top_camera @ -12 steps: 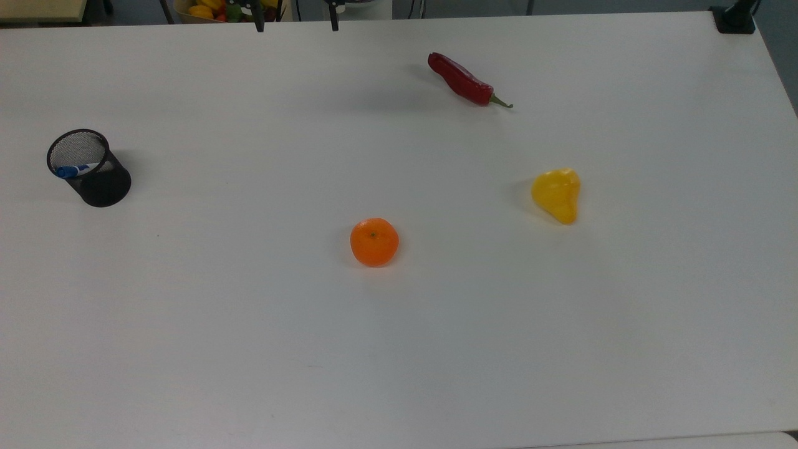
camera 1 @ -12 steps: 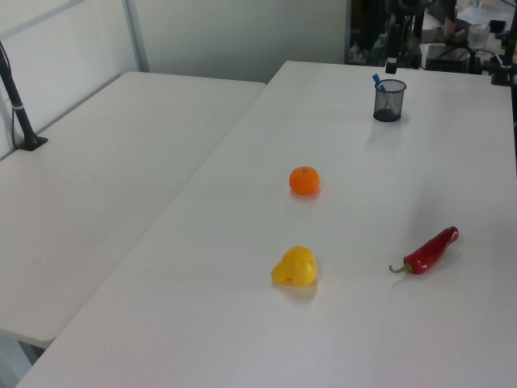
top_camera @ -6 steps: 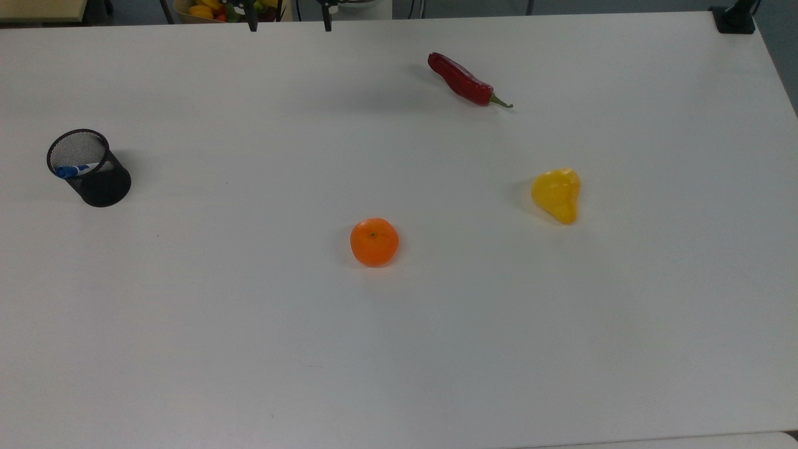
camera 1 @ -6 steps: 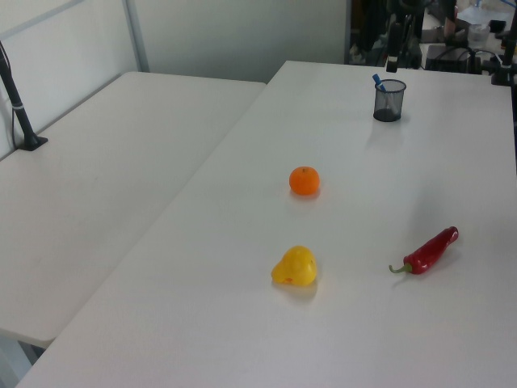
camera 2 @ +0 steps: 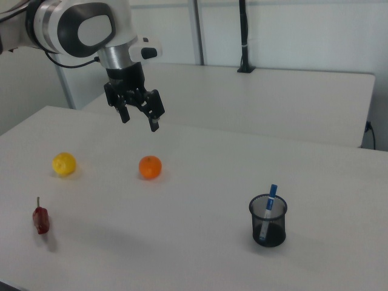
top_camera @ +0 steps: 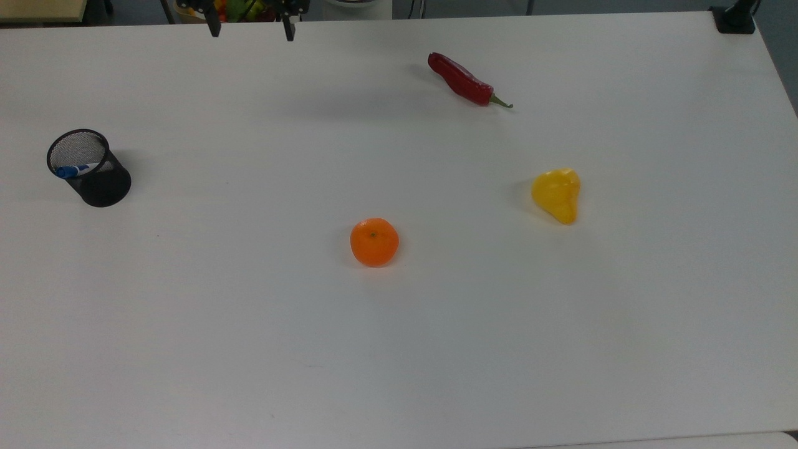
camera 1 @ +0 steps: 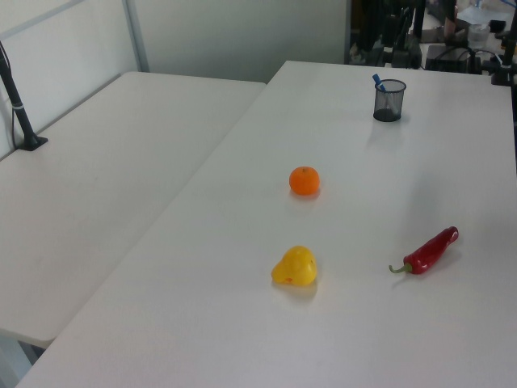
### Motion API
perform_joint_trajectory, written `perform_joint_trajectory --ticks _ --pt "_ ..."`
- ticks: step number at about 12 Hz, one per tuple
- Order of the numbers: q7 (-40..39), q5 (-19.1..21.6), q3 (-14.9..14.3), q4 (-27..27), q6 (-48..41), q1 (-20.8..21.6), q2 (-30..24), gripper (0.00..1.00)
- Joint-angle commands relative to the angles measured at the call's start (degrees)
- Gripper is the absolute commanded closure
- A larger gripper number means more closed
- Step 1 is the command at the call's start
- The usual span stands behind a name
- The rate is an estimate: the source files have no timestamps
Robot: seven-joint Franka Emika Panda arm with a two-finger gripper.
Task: Take marker pen
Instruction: 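Move the open gripper over the black mesh pen cup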
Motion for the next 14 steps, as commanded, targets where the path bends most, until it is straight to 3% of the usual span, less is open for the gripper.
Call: perform_joint_trajectory --ticks 1,6,11,14 --pt "-0.7 -0.8 -0.1 1.1 1.4 -3.7 0.9 0.00" --pt "-0.5 -5.9 -0.3 3.9 5.6 -6.8 3.4 0.00" --pt "-0.1 -6.0 -0.6 3.9 16.3 -13.1 8.4 0.00" --pt "2.7 -6.0 -1.0 3.8 27.0 -15.0 13.4 0.09"
